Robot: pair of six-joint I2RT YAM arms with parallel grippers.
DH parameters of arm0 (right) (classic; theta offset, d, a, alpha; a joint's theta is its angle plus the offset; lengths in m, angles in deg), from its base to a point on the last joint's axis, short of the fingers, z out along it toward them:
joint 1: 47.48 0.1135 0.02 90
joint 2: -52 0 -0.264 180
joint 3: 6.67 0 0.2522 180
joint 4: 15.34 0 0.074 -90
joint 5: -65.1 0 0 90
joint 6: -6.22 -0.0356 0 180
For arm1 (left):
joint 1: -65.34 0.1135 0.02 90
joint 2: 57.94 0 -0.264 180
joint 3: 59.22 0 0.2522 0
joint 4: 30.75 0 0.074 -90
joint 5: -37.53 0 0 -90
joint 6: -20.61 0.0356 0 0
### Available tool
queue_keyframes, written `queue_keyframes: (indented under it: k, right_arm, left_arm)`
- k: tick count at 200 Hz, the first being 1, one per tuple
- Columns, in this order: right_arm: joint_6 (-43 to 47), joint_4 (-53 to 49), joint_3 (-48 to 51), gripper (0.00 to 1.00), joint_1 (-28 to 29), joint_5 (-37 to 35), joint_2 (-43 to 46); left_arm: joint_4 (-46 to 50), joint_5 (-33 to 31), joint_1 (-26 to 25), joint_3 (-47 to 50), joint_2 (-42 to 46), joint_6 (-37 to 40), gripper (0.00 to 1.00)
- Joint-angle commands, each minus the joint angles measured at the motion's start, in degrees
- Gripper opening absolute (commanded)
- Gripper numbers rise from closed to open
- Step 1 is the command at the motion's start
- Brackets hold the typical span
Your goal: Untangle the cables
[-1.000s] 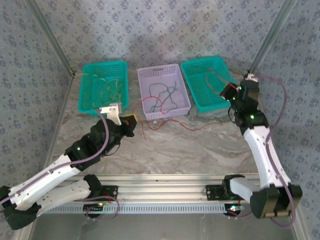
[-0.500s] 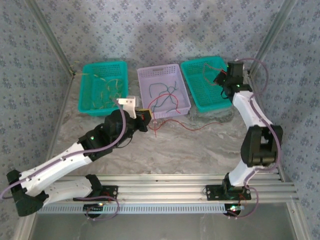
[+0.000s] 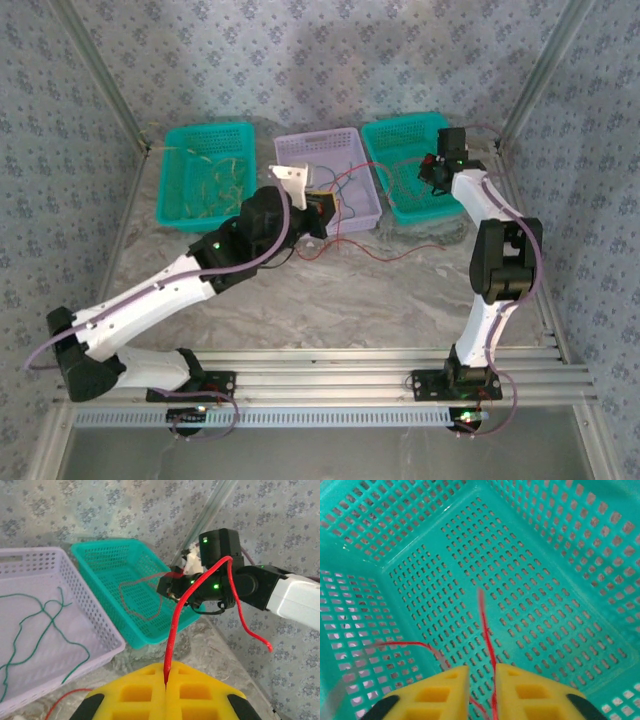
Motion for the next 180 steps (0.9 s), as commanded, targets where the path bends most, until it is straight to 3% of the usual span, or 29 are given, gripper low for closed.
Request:
queue_keyframes:
  k: [1,22,73,126,163,180]
  right_arm:
    - [-0.15,0.89,2.08,0.33,0.06,0.96,3.62]
    - [-0.77,1.48,3.89,0.42,-0.29,1.53,5.47]
    - [-2.84,5.16,10.44,0.52,-2.43,2.23,12.72]
    - [-5.75,11.12,23.45,0.56,-3.83,2.17,32.18]
    - [-7.04,12.22,34.35,0.57,-2.35,-1.44,50.64]
    - [-6.80,9.25,37.11,0.57,-1.92,-0.90,57.49]
  left_arm:
    - [-1.54,1.44,0.42,-5.89,-3.11,4.05,0.00]
    - [-1.72,3.75,2.26,-10.29,-6.70,4.15,0.00]
    - [2.01,10.02,5.63,-26.37,-20.06,5.48,0.00]
    - [11.00,15.28,7.71,-50.99,-39.66,5.23,0.00]
    - [26.97,19.68,10.65,-89.75,-65.27,2.85,0.00]
    - [18.93,21.38,12.37,-84.10,-65.76,0.05,0.00]
